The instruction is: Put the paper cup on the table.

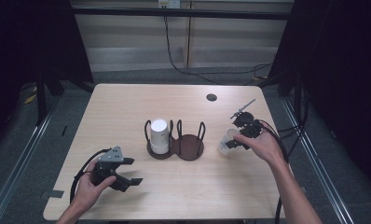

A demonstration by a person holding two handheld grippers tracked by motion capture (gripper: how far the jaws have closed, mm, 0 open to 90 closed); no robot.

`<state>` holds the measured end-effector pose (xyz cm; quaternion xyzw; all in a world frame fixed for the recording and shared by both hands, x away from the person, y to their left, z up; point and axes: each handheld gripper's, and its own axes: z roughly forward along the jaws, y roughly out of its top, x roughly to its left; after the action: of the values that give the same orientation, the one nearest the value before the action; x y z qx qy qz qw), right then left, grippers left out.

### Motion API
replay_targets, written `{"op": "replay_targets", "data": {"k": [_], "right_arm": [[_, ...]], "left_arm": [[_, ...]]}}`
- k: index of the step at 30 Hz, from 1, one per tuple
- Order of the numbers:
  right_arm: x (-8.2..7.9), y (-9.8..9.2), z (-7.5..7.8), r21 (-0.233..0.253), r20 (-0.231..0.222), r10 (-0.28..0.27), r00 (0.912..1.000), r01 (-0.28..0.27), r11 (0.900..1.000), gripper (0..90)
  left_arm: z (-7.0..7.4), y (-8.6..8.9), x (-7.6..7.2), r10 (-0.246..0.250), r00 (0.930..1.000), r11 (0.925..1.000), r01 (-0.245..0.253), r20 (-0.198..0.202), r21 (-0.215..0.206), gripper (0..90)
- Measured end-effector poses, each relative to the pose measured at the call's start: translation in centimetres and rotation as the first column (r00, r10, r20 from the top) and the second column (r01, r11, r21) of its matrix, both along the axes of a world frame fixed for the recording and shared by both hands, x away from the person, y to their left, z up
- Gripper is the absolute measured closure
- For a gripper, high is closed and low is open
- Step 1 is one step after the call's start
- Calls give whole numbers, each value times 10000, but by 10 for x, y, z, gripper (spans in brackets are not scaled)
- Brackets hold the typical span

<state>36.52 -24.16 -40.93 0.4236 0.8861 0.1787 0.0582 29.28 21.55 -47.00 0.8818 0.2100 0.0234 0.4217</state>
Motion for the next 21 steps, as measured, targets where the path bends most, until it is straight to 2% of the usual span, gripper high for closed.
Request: {"op": "replay_targets", "data": {"k": [4,6,13,15,21], "right_arm": [[1,1,-1,-40,-121,-43,9999,43,10000,259],[2,1,-3,-230,-70,51,10000,-52,9997,258],[4,6,-9,-643,-308,18,9995,-38,9979,257],[5,8,-10,-725,-267,30,9996,-49,9974,255],[6,12,-11,-875,-155,83,9998,-96,9961,240]], "left_arm": [[0,1,0,57,10000,10000,-57,23,69,160],[-1,1,0,92,10000,10000,-92,-24,9,160],[0,2,1,143,9999,9999,-143,67,62,160],[-1,1,0,206,9998,9998,-206,25,-17,160],[-1,1,0,178,9998,9998,-179,63,89,160]]}}
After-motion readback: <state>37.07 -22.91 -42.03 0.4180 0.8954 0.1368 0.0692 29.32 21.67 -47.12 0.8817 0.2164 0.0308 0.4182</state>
